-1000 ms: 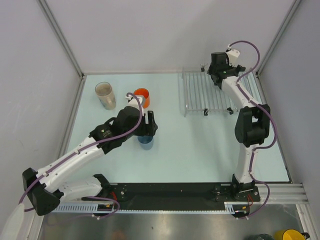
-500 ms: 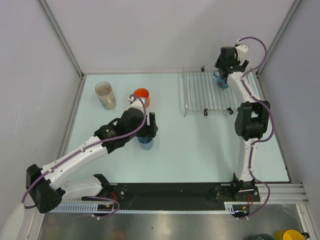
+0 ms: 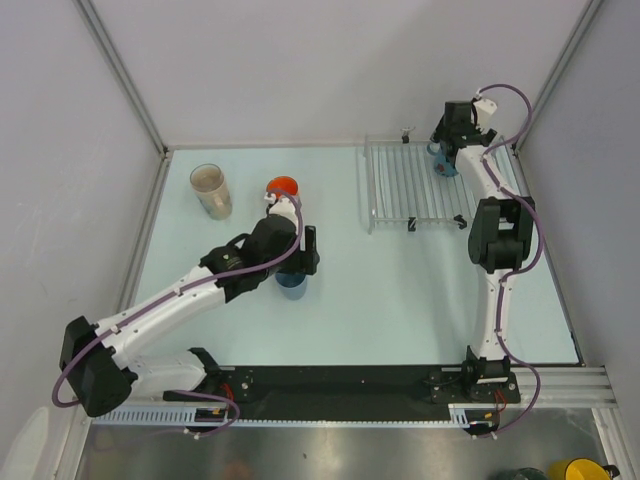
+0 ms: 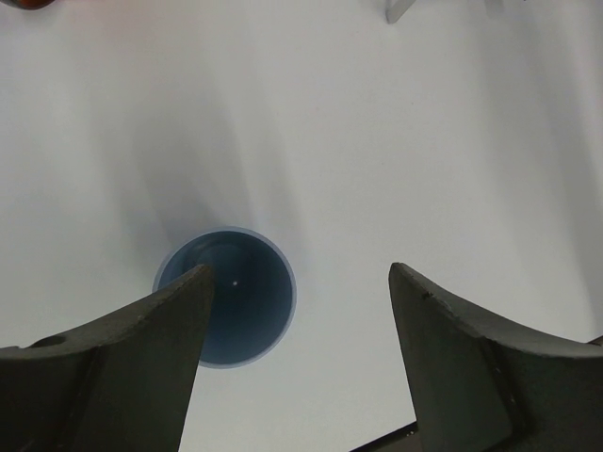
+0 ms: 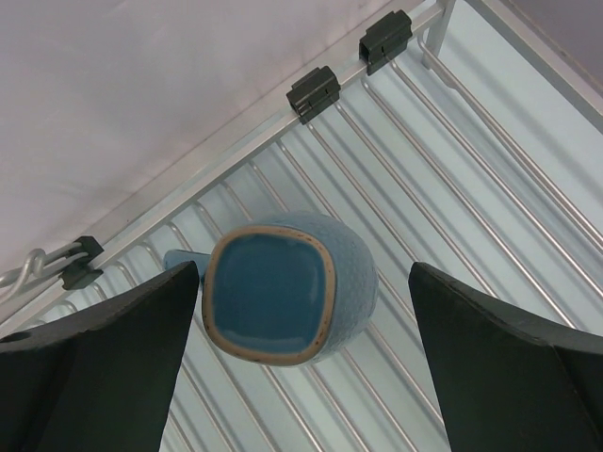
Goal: Unload the cups from the dish rack
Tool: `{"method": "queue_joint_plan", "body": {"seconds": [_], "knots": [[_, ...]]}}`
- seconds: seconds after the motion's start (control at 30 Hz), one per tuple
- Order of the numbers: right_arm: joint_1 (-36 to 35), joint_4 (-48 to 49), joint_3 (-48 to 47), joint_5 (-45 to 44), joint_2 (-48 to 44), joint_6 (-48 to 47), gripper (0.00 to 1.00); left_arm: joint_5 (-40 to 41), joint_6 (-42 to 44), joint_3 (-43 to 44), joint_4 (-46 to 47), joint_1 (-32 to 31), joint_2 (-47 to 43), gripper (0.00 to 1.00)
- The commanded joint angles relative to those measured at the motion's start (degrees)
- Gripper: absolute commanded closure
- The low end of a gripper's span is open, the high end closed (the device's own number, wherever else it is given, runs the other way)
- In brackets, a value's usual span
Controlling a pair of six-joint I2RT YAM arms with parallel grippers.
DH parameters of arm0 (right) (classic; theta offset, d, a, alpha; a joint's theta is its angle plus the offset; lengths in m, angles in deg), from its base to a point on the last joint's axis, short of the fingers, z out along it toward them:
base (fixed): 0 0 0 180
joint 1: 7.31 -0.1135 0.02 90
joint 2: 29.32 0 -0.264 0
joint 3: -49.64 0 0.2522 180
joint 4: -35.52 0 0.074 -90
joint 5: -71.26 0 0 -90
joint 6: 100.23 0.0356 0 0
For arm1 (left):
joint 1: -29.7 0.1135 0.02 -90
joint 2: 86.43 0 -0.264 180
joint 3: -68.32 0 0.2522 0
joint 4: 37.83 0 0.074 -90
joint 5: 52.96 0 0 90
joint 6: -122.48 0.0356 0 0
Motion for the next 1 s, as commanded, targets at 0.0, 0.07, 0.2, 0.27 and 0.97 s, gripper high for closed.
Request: {"method": "queue_joint_plan", "body": {"seconds": [0.0, 0.07, 0.2, 0.27, 0.97], "knots": [[-0.01, 0.69, -2.68, 0.54, 0.35, 1.11, 0.00, -1.08, -0.28, 0.72, 1.69, 0.16, 0.45, 0.20], [-0.10, 0.78, -2.77, 0.97, 0.87, 1.11, 0.00, -1.25, -0.37, 0.37, 1.77, 0.16, 0.28, 0.20], [0.08, 0.96, -3.29, 2.03, 1.84, 1.11, 0.00, -0.99, -0.37, -0.25, 1.95, 0.16, 0.28, 0.20], [0.17, 0.70, -3.73, 2.12, 2.89, 1.29, 0.00, -1.08, -0.37, -0.33, 1.95, 0.16, 0.36, 0.20], [0.78, 0.52, -0.66, 3.44, 3.95, 3.13, 0.82, -1.95, -0.28, -0.33, 2.56, 0.16, 2.74, 0.20]]}}
